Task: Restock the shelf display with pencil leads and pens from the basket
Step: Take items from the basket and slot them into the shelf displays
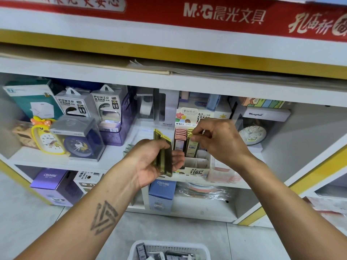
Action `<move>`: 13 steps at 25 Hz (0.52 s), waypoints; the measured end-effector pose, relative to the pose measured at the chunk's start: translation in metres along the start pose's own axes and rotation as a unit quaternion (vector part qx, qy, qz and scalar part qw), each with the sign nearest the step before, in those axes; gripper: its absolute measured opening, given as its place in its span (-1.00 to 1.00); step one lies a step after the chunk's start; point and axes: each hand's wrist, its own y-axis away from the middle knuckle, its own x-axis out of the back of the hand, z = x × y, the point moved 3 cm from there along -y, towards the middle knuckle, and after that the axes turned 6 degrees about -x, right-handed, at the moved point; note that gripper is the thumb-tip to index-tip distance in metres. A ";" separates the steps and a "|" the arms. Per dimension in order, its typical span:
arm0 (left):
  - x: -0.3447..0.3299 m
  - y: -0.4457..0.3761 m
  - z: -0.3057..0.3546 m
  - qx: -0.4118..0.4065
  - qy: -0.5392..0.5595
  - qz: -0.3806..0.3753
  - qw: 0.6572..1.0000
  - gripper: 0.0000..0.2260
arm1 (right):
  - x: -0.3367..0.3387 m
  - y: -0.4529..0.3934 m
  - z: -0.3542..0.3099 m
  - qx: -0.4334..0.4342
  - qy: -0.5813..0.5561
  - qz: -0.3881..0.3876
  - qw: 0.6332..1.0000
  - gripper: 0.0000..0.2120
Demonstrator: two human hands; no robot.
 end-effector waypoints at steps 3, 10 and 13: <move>0.001 0.000 -0.001 -0.007 -0.010 0.013 1.000 -0.88 | -0.007 0.001 0.005 -0.029 0.007 -0.021 0.999 -0.93; 0.000 0.003 0.000 -0.040 -0.039 0.004 0.998 -0.81 | -0.020 0.007 0.006 0.016 0.260 -0.044 0.964 -0.67; 0.000 0.004 -0.001 -0.052 -0.048 -0.001 0.997 -0.77 | -0.018 0.005 0.004 -0.022 0.185 -0.053 0.981 -0.69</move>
